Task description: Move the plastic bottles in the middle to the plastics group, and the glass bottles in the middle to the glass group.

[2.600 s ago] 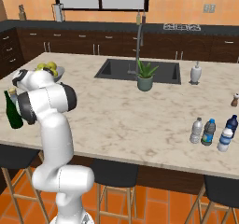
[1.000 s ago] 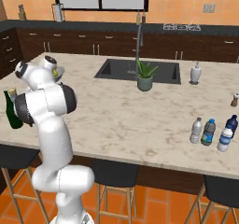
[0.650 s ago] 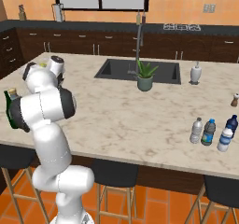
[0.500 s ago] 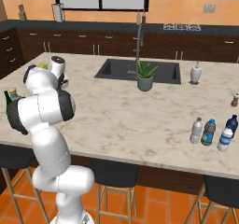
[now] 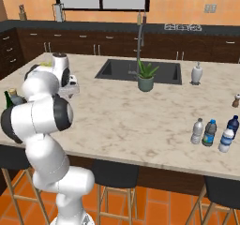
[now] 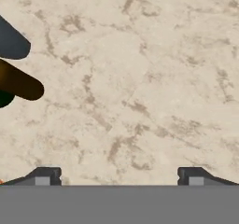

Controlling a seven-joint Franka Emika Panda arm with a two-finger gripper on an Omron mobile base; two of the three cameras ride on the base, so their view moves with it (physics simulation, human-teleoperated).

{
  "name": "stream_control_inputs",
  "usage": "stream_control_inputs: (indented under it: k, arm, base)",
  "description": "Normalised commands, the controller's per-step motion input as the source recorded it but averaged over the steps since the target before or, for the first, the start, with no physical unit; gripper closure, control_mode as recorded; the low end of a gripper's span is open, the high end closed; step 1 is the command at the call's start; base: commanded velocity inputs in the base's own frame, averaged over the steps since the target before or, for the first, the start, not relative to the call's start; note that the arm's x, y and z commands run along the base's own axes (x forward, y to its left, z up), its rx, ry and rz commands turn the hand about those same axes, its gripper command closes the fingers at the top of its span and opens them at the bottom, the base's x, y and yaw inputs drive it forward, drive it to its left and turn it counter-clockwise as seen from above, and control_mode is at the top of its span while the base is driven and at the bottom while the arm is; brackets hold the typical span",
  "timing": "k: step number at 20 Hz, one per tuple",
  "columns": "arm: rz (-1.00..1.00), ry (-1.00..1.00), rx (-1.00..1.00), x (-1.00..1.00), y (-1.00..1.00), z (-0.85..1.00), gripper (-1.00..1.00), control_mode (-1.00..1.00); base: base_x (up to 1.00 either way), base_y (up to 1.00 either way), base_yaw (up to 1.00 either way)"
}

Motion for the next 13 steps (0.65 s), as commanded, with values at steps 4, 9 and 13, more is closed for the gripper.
stream_control_inputs:
  k: [4, 9, 13]
  arm:
    - [-0.13, -0.06, 0.00, -0.84, -0.76, 0.03, -1.00, -1.00]
    - [0.00, -0.42, 0.00, -1.00, -0.57, -0.01, -1.00, -1.00]
    - [-0.02, -0.32, 0.00, -1.00, -0.39, 0.02, -1.00, -1.00]
  base:
    - [0.00, 0.00, 0.00]
    - [0.00, 0.00, 0.00]
    - [0.00, 0.00, 0.00]
